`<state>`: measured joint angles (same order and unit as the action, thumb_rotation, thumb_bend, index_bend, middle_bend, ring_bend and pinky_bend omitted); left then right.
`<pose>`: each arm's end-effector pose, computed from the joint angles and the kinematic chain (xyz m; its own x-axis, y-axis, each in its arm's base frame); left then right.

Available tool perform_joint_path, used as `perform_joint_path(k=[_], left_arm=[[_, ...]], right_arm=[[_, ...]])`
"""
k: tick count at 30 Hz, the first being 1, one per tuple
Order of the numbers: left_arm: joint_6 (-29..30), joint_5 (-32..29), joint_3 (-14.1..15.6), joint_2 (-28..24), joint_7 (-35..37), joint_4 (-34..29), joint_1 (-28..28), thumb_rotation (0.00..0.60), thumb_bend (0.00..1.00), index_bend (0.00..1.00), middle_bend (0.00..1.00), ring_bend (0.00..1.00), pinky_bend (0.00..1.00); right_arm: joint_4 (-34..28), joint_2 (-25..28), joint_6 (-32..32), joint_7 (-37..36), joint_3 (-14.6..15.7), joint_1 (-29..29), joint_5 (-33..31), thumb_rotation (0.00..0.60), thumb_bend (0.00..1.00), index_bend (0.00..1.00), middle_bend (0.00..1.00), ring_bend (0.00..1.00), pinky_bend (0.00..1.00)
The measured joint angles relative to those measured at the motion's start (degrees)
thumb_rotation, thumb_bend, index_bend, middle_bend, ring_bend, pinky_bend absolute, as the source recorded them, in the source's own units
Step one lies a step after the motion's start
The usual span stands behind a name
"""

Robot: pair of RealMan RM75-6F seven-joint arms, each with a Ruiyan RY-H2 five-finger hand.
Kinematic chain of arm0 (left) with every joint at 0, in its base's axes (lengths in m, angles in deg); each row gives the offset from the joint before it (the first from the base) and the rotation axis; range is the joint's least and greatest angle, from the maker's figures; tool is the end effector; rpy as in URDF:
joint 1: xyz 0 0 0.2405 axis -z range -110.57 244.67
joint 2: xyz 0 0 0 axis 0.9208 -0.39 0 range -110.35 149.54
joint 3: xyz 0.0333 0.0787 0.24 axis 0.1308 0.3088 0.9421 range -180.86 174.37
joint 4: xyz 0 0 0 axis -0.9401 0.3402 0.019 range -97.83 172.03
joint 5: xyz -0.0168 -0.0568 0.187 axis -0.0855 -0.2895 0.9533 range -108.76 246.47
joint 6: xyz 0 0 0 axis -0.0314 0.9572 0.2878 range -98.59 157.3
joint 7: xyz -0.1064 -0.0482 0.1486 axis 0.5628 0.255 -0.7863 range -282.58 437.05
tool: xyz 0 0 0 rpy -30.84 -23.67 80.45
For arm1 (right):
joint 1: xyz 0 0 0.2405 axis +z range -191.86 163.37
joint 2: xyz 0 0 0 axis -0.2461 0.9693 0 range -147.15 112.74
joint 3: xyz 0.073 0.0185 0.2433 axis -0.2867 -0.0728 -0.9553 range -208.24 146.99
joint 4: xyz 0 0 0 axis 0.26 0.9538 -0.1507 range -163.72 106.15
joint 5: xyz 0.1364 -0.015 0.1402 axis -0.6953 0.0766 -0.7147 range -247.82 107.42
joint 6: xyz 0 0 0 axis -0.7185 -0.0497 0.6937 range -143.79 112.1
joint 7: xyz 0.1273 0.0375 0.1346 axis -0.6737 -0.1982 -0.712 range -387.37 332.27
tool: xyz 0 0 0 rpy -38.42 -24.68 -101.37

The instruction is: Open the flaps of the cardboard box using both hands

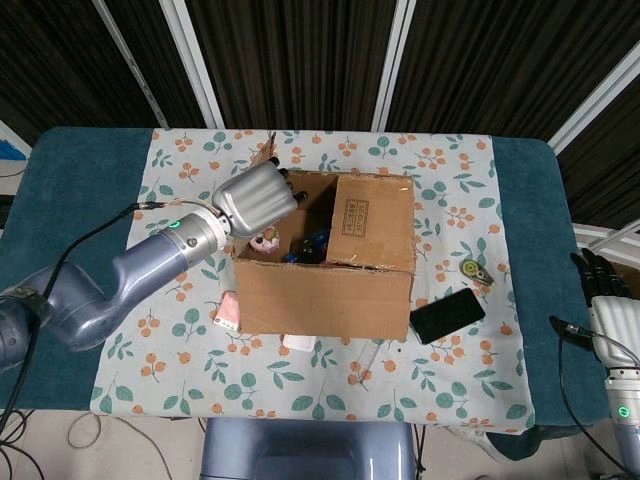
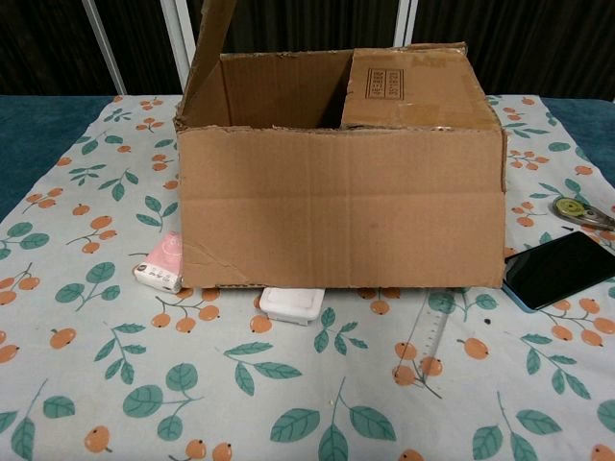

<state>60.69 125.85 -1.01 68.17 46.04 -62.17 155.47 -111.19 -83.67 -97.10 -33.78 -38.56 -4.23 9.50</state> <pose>0.0564 0.4303 0.1326 0.9179 -0.2189 0.3309 0.1090 -0.6629 -0.7408 -0.3249 -0.2729 0.1920 0.3894 0.0776 0.9178 -0.9211 0.0357 0.3877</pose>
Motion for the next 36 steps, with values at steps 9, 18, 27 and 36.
perform_joint_path(k=[9,18,27,36], left_arm=[[1.28,5.58,0.21,-8.33,1.84,-4.46,-5.97,0.6,0.7,0.23,0.45,0.34,0.37],[2.04,11.36,0.98,-13.88,4.8,-6.51,-13.68,0.6,0.7,0.23,0.45,0.34,0.37],[3.18,14.26,1.92,-14.08,7.62,-5.51,-21.26,0.6,0.69,0.23,0.44,0.33,0.37],[13.95,14.86,1.32,-11.48,11.5,-5.75,-30.5,0.6,0.15,0.03,0.1,0.06,0.19]], right_arm=[[-0.04,0.08,0.01,0.21,0.08,-0.09,0.51,0.6,0.31,0.0,0.0,0.0,0.21],[-0.13,0.14,0.11,0.33,-0.03,-0.17,0.53,0.6,0.31,0.0,0.0,0.0,0.21],[-0.4,0.3,0.1,0.81,0.03,-0.24,0.77,0.6,0.31,0.0,0.0,0.0,0.21],[-0.7,0.42,0.05,1.04,-0.07,-0.32,0.84,0.6,0.31,0.0,0.0,0.0,0.21]])
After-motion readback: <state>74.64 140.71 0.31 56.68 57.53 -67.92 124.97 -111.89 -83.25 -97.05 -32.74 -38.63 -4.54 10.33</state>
